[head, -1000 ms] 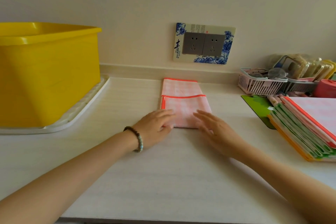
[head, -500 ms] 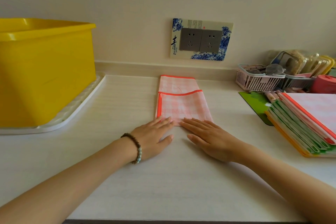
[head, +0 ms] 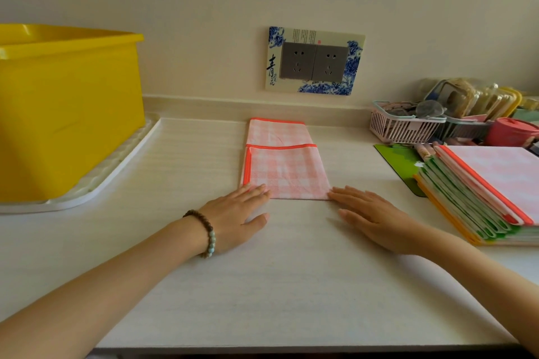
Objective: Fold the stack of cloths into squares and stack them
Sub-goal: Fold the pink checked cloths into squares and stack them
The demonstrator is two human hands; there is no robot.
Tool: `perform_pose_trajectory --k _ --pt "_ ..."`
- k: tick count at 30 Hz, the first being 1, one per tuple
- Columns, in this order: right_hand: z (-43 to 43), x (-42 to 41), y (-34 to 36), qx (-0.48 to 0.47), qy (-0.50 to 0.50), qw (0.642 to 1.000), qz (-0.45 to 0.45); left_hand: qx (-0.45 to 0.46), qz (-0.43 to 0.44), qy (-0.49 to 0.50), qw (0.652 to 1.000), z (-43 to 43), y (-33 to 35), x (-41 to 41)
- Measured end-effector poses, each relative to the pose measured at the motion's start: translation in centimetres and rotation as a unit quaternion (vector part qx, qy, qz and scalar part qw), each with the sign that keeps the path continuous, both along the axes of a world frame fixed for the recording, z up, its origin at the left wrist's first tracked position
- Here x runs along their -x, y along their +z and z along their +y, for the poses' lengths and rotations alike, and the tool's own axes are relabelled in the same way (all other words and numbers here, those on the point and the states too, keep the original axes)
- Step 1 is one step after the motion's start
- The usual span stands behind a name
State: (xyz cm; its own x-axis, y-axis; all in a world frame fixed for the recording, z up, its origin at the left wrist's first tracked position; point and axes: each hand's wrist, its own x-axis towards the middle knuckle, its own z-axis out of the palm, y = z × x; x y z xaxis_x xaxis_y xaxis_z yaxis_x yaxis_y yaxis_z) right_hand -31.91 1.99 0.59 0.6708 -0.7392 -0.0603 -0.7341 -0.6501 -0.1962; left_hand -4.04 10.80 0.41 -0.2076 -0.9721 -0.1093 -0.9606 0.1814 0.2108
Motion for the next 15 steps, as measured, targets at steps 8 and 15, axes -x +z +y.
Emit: perform_pose_trajectory --k 8,15 --pt "-1.3 -2.8 2.0 0.13 0.051 0.99 0.019 0.012 0.016 0.007 1.0 -0.1 -0.1 -0.4" --pt "-1.6 -4.3 2.7 0.154 0.045 0.984 0.071 0.062 0.046 0.014 0.997 -0.5 -0.1 -0.8"
